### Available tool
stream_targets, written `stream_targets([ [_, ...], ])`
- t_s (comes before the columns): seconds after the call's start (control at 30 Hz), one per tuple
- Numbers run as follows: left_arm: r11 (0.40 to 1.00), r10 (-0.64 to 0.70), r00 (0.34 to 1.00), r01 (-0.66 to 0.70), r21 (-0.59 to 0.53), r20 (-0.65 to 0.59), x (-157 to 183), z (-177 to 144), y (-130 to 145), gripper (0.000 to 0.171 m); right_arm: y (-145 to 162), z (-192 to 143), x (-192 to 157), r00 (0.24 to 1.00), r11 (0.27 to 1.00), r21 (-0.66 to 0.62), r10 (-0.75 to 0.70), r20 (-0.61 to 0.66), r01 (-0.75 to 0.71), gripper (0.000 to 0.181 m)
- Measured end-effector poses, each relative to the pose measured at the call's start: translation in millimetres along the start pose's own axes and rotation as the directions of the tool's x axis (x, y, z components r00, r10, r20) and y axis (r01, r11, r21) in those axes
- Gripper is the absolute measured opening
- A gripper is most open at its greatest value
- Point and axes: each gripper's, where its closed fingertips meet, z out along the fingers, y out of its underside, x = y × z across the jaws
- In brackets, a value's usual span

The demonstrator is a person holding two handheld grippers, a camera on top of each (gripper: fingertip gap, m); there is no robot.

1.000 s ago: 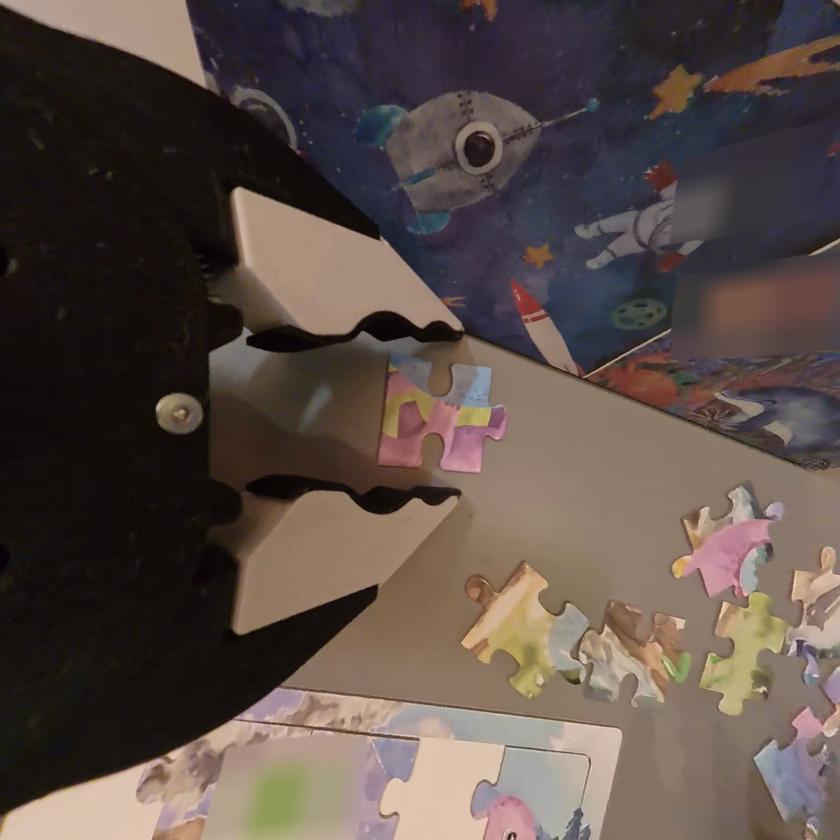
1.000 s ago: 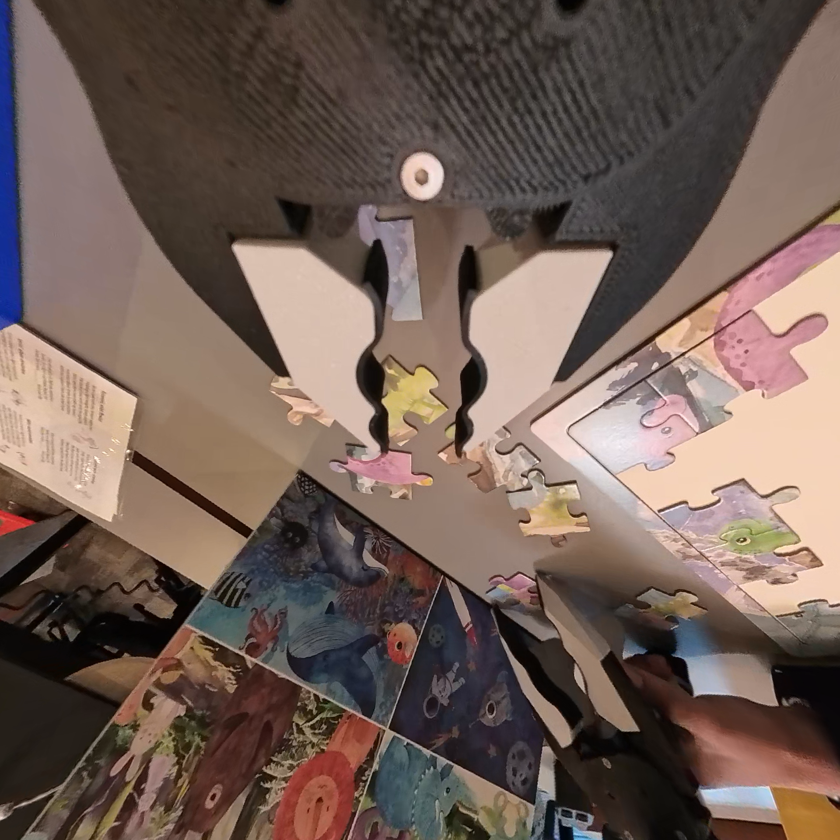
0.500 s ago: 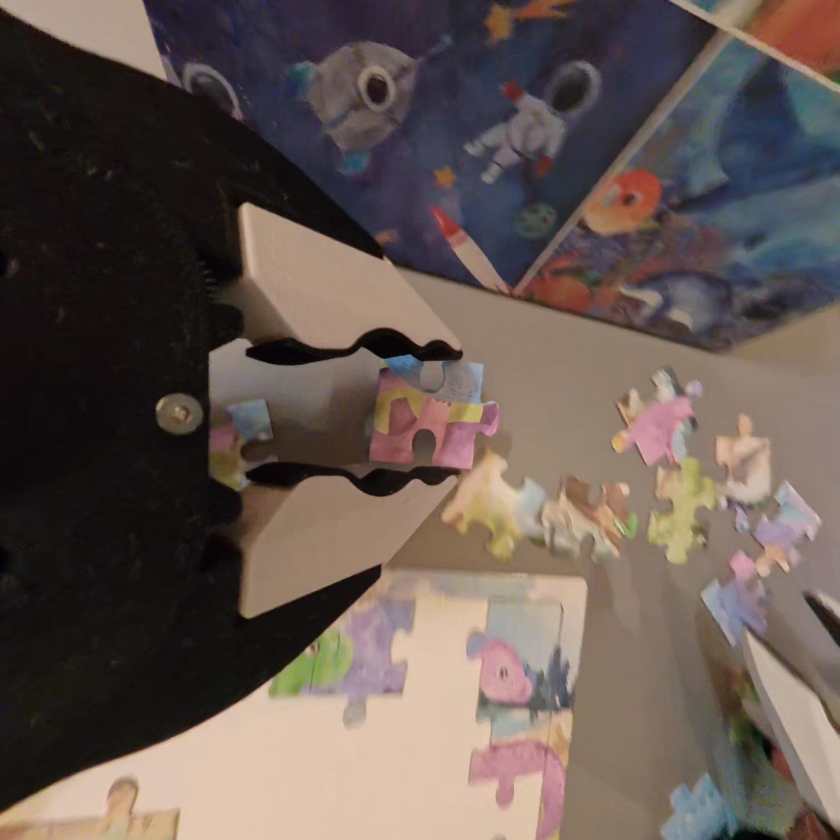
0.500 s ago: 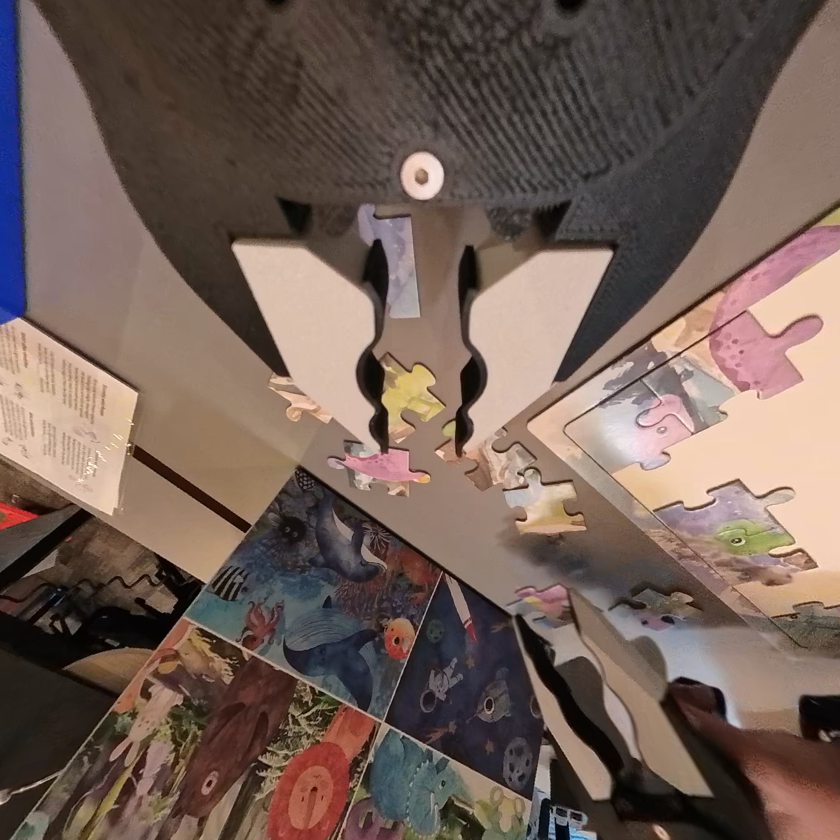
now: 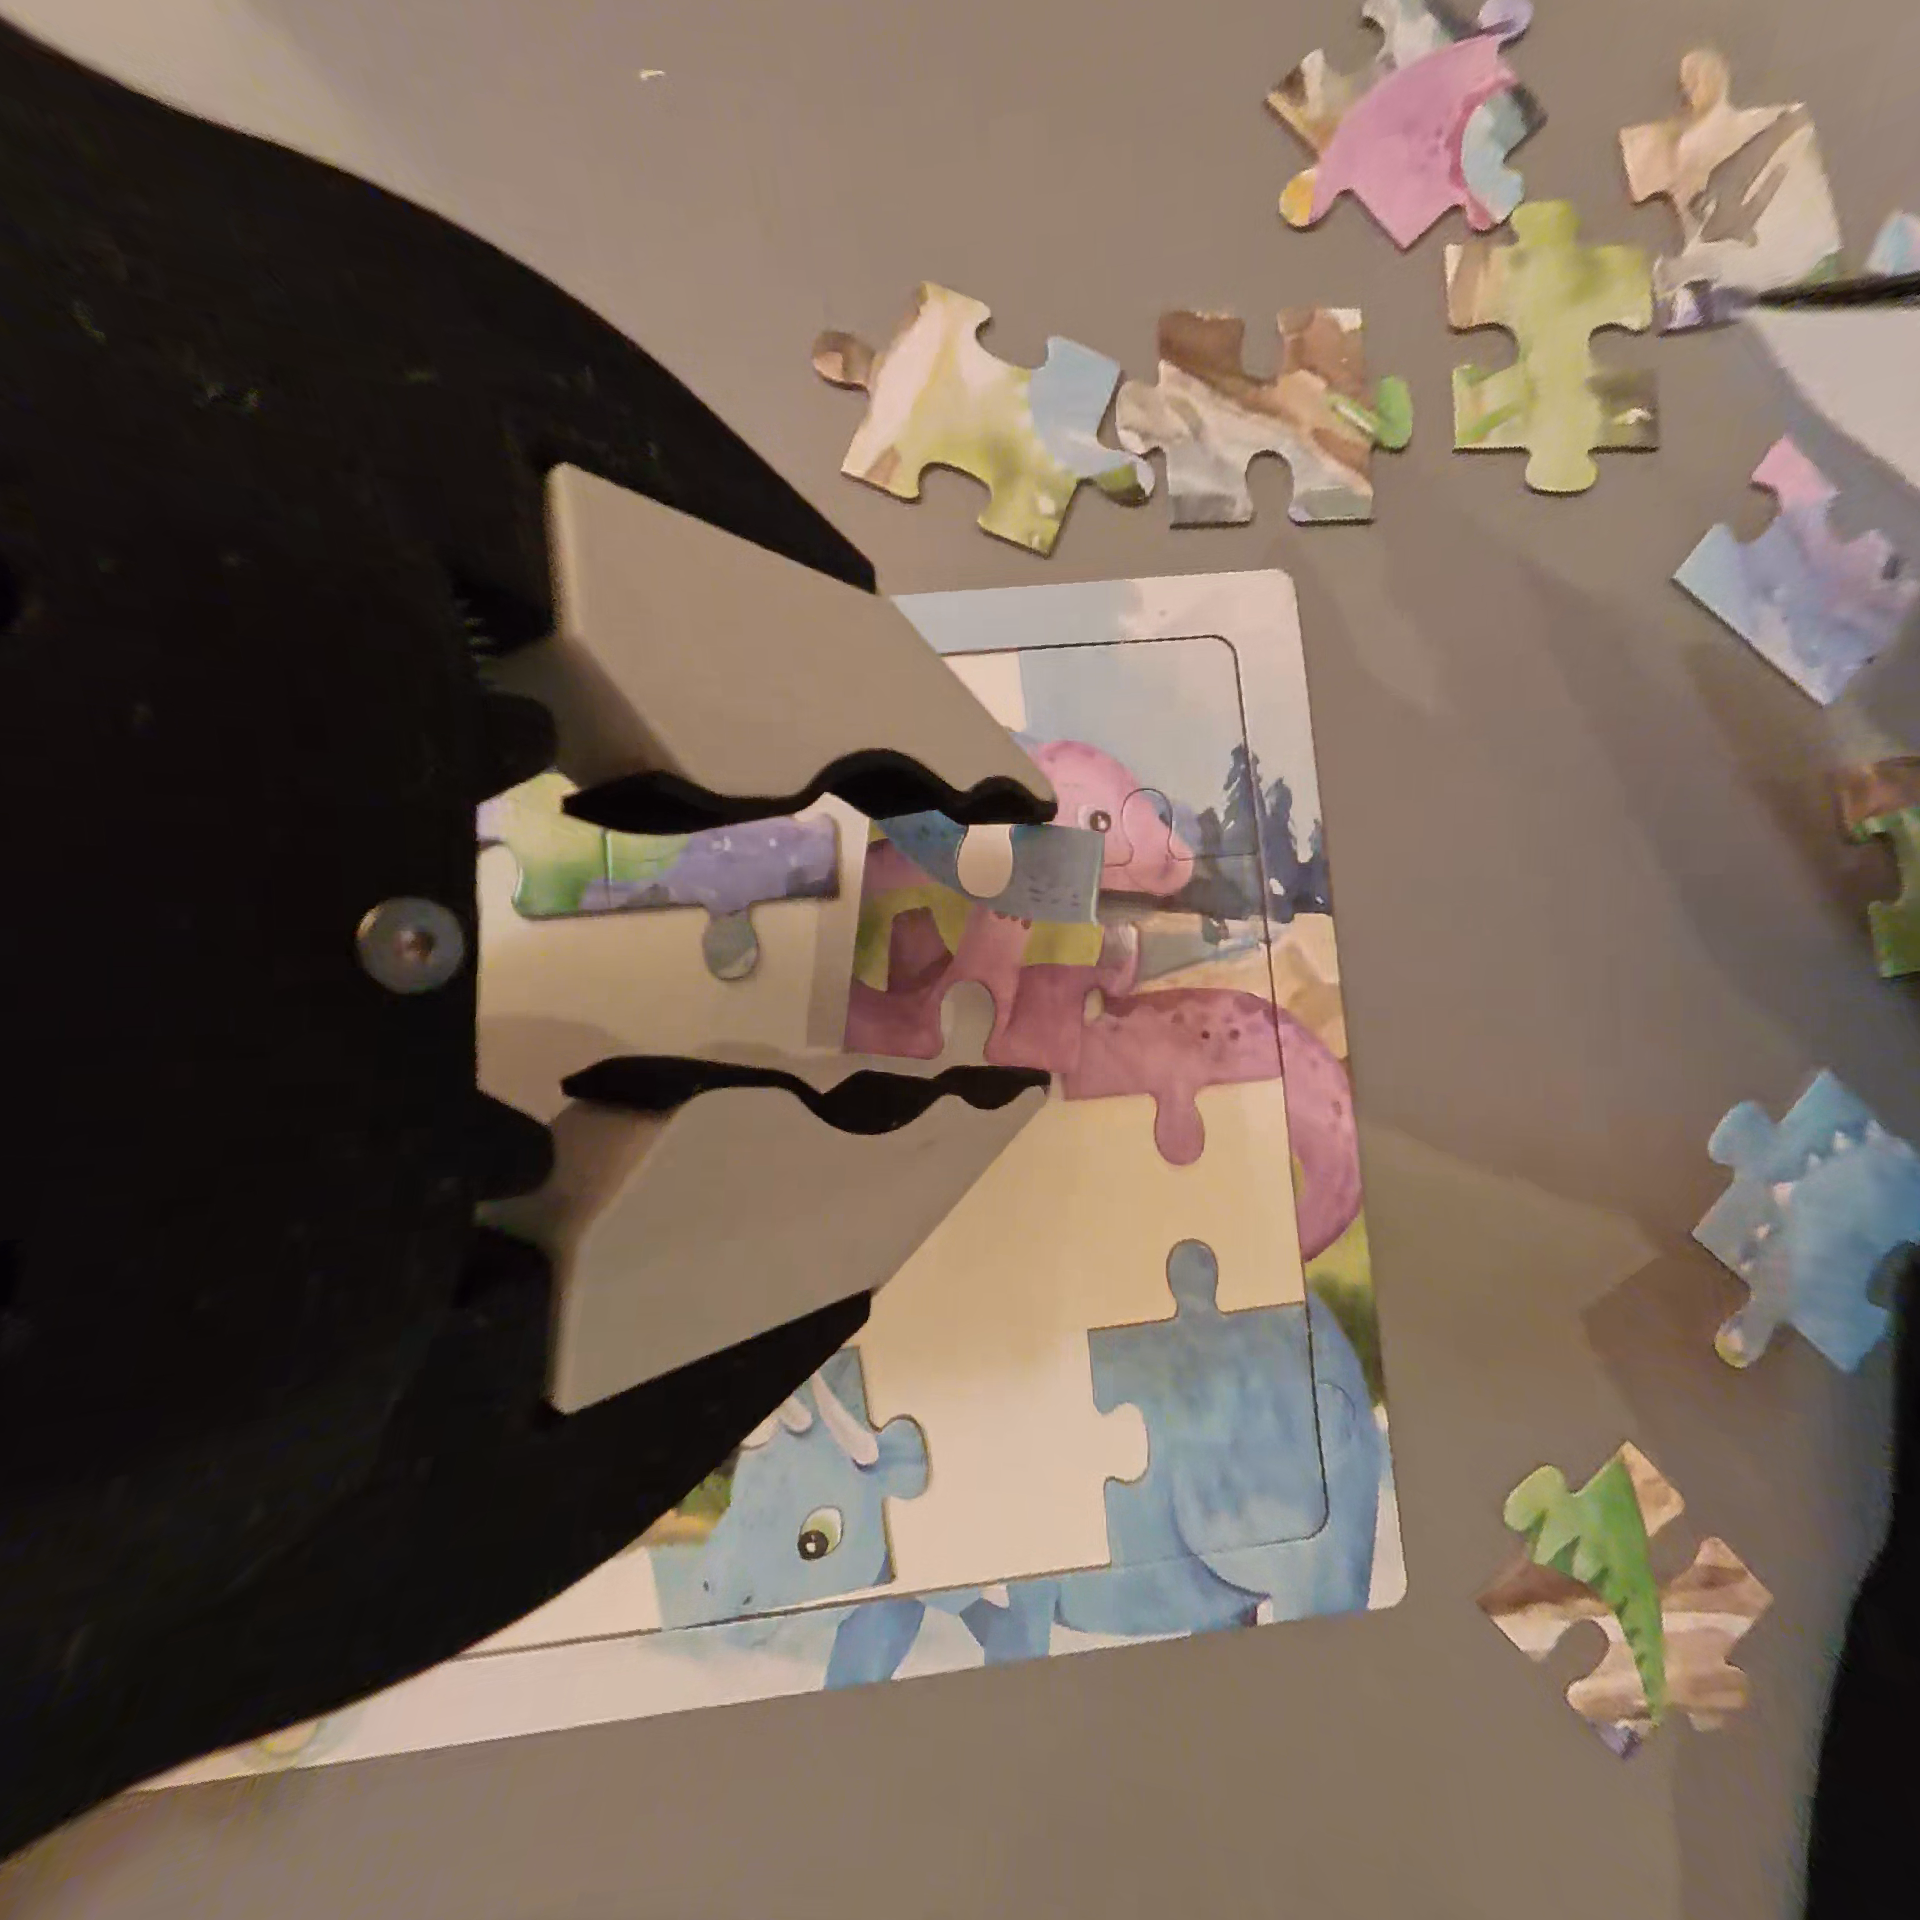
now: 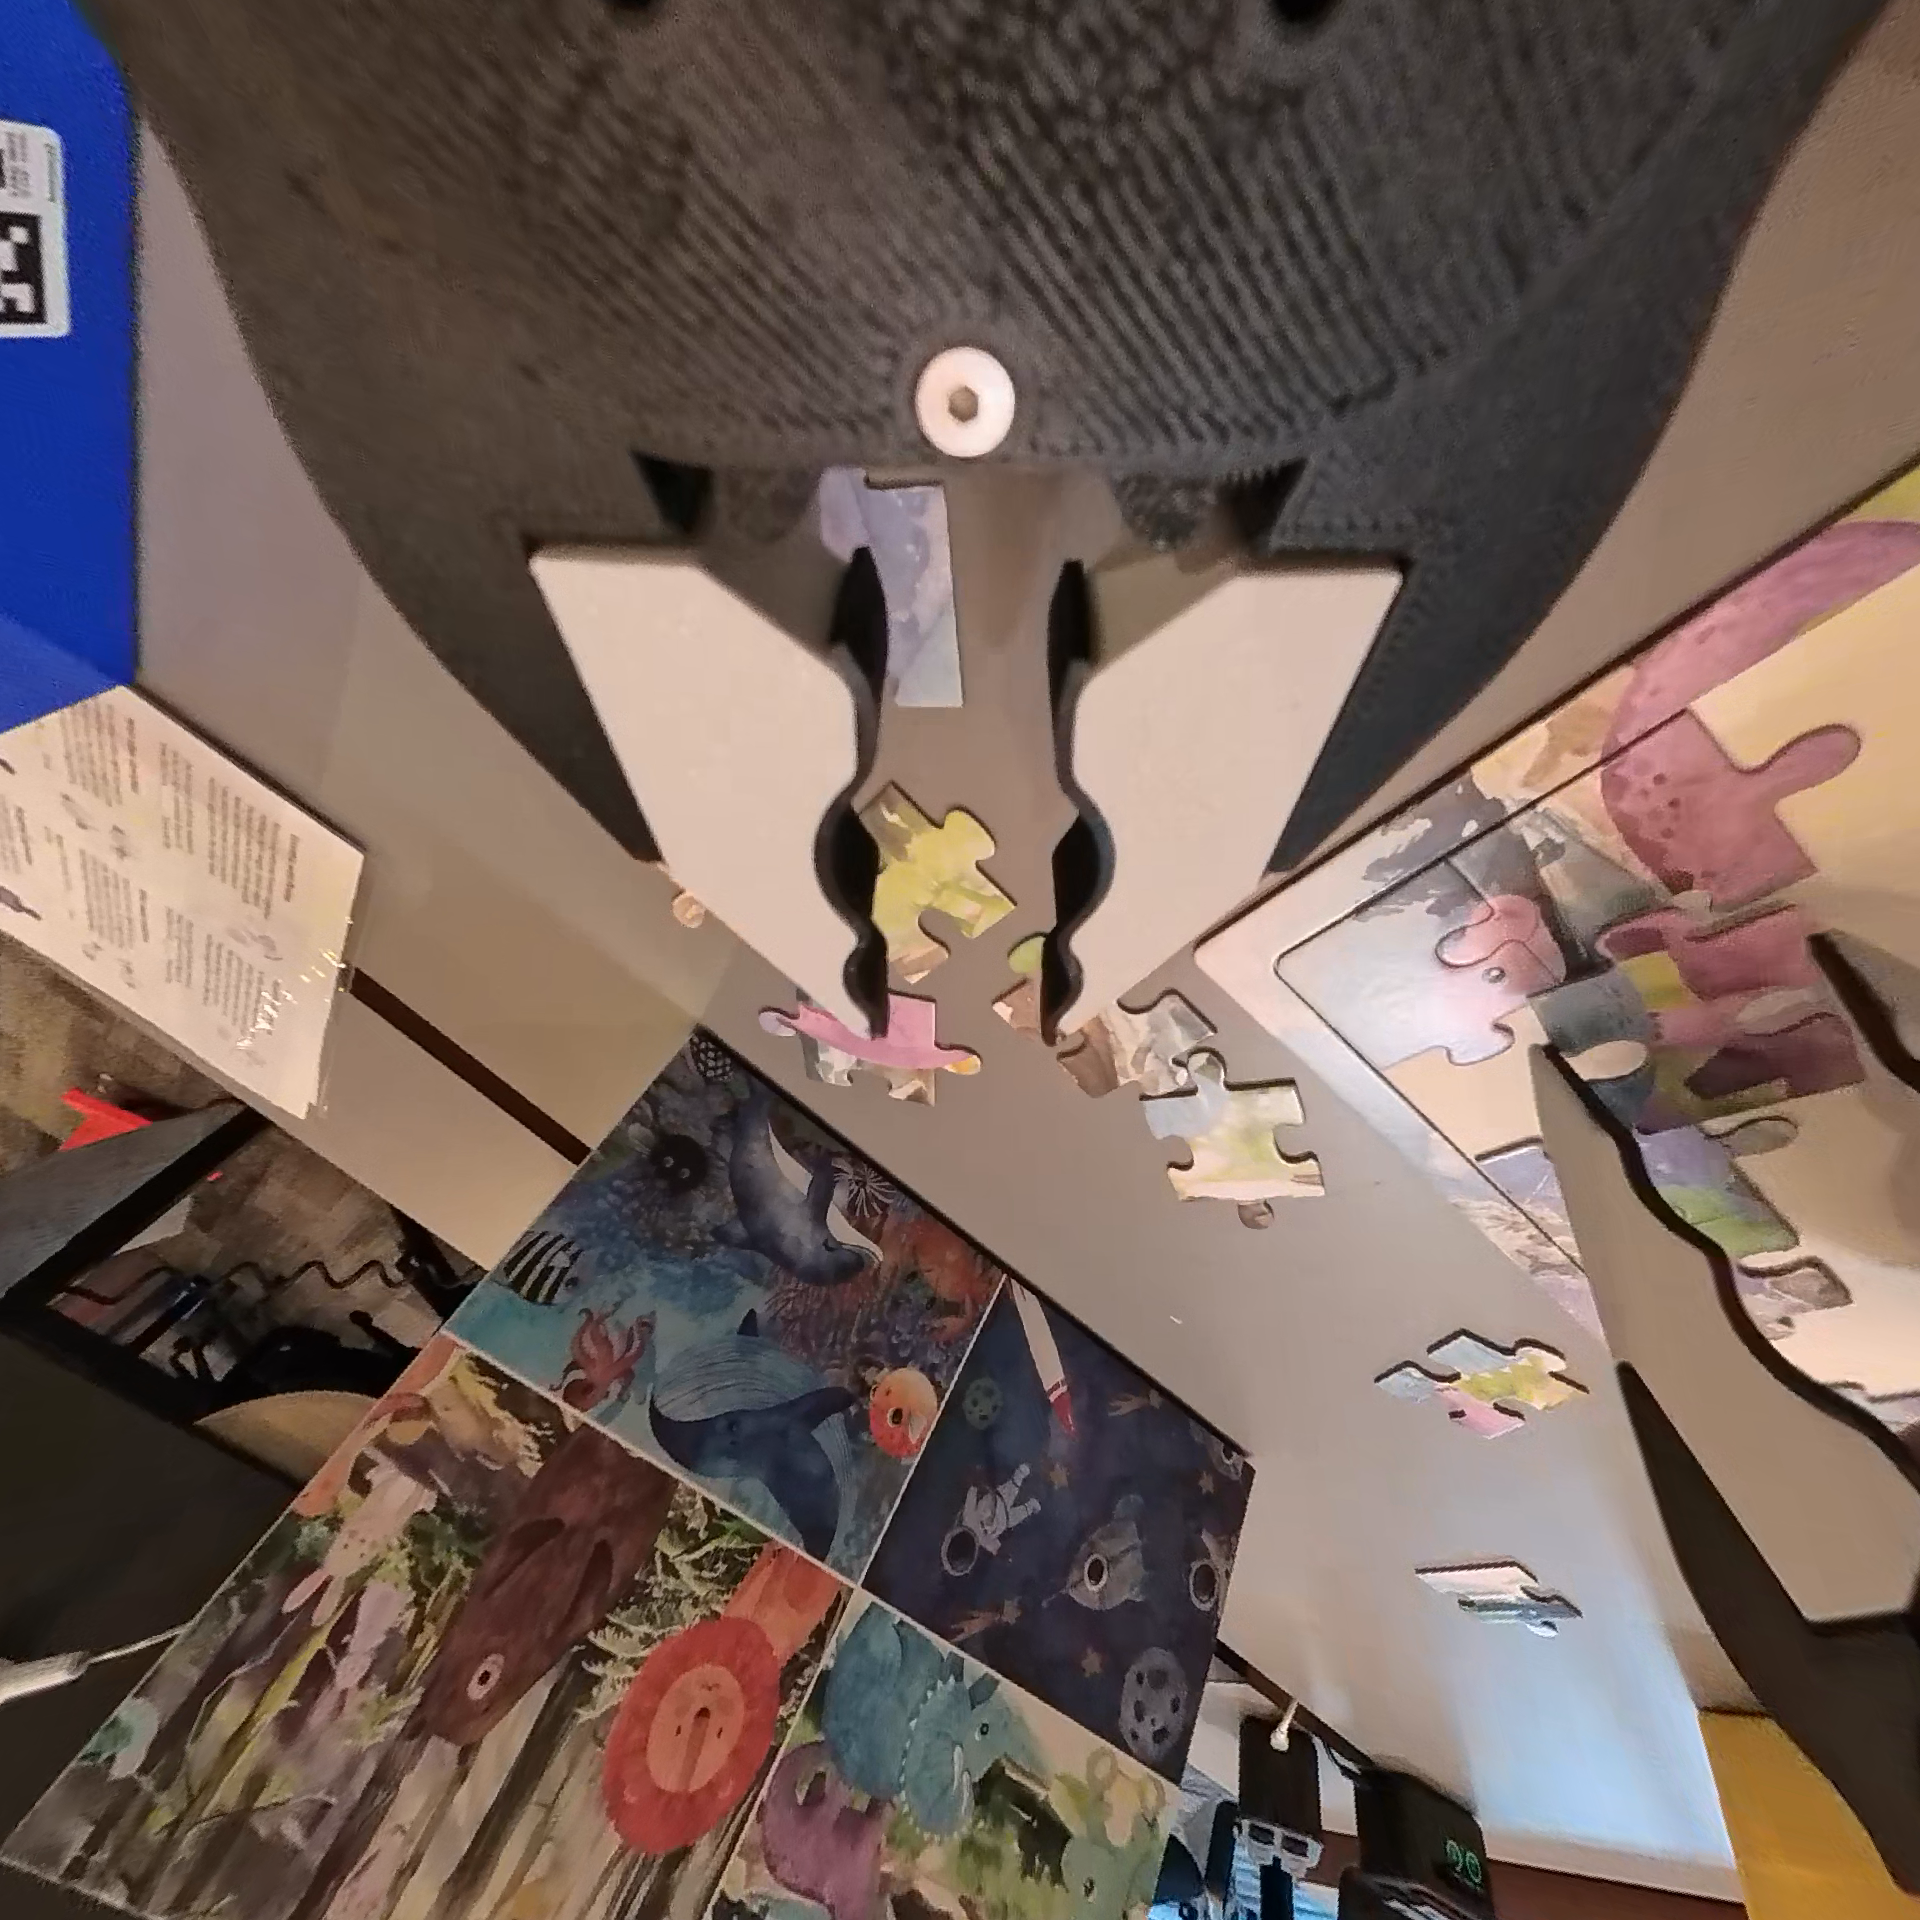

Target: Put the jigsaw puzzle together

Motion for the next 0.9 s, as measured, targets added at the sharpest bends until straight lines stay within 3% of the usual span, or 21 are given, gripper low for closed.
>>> stream_targets([
  [0.37,0.996,0.004,1.000,-0.004,-0.085,-0.007,5,4,12,0.046,1,0,1,1.000,1.000,-0.002,0.003,0.000,-0.003,0.028],
  [0.9,0.995,-0.035,0.999,0.031,-0.097,-0.034,9,2,13,0.046,1,0,0,1.000,1.000,-0.005,-0.004,0.000,0.004,0.028],
])
